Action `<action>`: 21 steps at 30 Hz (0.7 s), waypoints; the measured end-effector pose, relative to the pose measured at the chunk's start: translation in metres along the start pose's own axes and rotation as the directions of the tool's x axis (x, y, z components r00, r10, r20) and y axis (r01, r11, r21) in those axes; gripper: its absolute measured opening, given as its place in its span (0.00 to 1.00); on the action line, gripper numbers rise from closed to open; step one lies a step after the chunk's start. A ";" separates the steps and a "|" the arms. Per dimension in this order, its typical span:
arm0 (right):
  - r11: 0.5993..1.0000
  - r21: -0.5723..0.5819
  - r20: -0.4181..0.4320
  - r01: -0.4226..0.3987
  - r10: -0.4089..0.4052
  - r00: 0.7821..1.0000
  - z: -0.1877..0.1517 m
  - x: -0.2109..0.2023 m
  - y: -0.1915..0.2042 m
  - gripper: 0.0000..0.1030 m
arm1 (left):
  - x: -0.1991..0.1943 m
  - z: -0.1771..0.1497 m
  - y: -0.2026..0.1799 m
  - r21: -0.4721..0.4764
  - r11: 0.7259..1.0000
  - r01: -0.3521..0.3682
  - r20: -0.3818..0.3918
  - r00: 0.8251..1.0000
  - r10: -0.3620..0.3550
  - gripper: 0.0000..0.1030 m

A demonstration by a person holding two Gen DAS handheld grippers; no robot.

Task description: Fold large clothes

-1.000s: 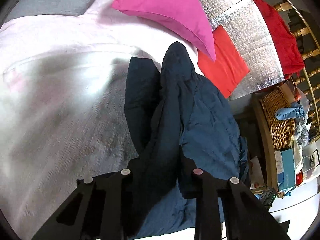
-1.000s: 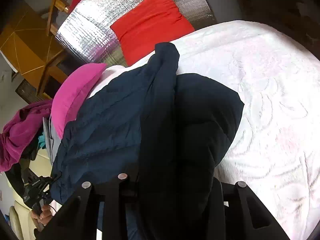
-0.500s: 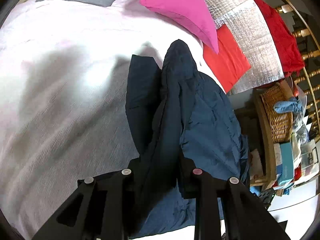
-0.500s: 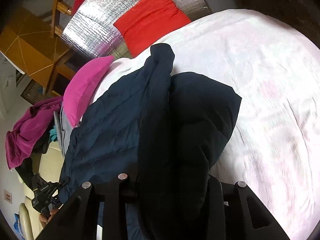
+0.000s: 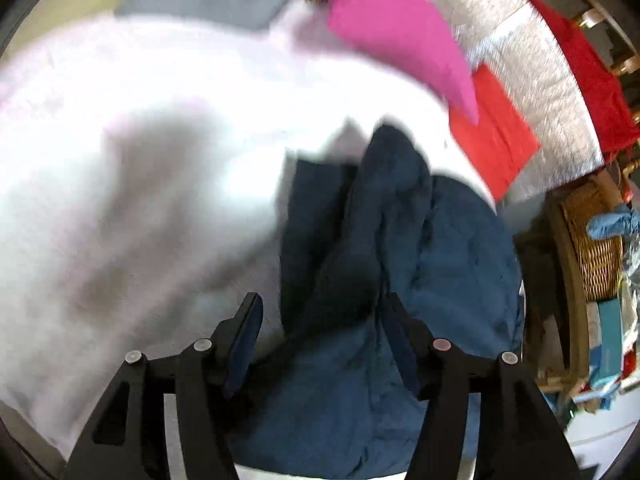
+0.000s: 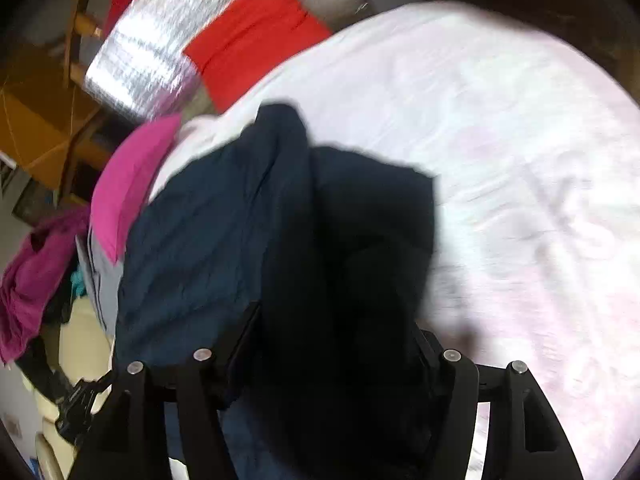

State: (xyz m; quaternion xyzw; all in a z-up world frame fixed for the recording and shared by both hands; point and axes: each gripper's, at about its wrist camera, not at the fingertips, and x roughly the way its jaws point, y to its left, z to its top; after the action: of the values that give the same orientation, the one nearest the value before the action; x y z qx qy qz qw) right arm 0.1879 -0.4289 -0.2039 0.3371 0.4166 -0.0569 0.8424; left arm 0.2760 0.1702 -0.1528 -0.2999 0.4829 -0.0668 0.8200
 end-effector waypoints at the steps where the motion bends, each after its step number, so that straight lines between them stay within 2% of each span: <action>1: 1.000 0.017 0.041 0.004 -0.004 0.999 -0.001 -0.014 -0.004 0.66 | -0.010 0.001 -0.002 0.010 1.000 -0.005 0.043 0.999 0.004 0.63; 3: 1.000 0.006 0.119 0.027 -0.028 0.993 -0.003 -0.035 -0.005 0.65 | -0.030 -0.001 -0.009 0.055 0.997 -0.055 0.142 0.989 0.047 0.67; 4: 0.999 -0.021 0.166 0.031 -0.027 0.986 -0.005 -0.047 -0.001 0.65 | -0.034 -0.003 -0.013 0.079 0.993 -0.084 0.165 0.984 0.070 0.68; 5: 0.999 -0.043 0.178 0.026 -0.018 0.984 -0.005 -0.051 0.005 0.56 | -0.036 -0.005 -0.019 0.105 0.989 -0.103 0.174 0.981 0.083 0.68; 7: 0.995 -0.097 0.170 0.008 0.009 0.985 -0.010 -0.054 0.017 0.39 | -0.033 -0.015 -0.031 0.170 0.979 -0.114 0.160 0.983 0.087 0.68; 9: 0.990 -0.142 0.129 0.004 0.015 0.992 -0.015 -0.045 0.030 0.39 | -0.022 -0.022 -0.041 0.231 0.958 -0.169 0.144 0.980 0.138 0.68; 10: 0.988 -0.156 0.101 0.011 0.005 0.995 -0.017 -0.037 0.034 0.39 | -0.009 -0.026 -0.045 0.263 0.941 -0.212 0.123 0.975 0.185 0.68; 13: 0.984 -0.157 0.010 0.087 -0.087 0.996 -0.016 -0.002 0.036 0.39 | 0.032 -0.029 -0.044 0.313 0.904 -0.290 -0.002 0.952 0.306 0.68; 15: 0.985 -0.143 -0.038 0.097 -0.104 0.994 -0.014 0.012 0.032 0.39 | 0.040 -0.025 -0.042 0.296 0.909 -0.295 -0.021 0.949 0.315 0.69; 17: 0.986 -0.139 -0.041 0.092 -0.099 0.994 -0.006 0.012 0.034 0.40 | 0.035 -0.014 -0.049 0.304 0.910 -0.281 -0.011 0.954 0.298 0.69; 21: 0.991 -0.128 0.017 0.044 -0.042 0.999 0.016 0.002 0.044 0.40 | 0.022 0.013 -0.076 0.312 0.910 -0.273 0.095 0.962 0.256 0.70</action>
State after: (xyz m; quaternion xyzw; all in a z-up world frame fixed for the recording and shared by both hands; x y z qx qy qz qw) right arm 0.2164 -0.4042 -0.1758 0.2725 0.4207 -0.0506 0.8638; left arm 0.3127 0.1054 -0.1227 -0.0956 0.4799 -0.0253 0.8717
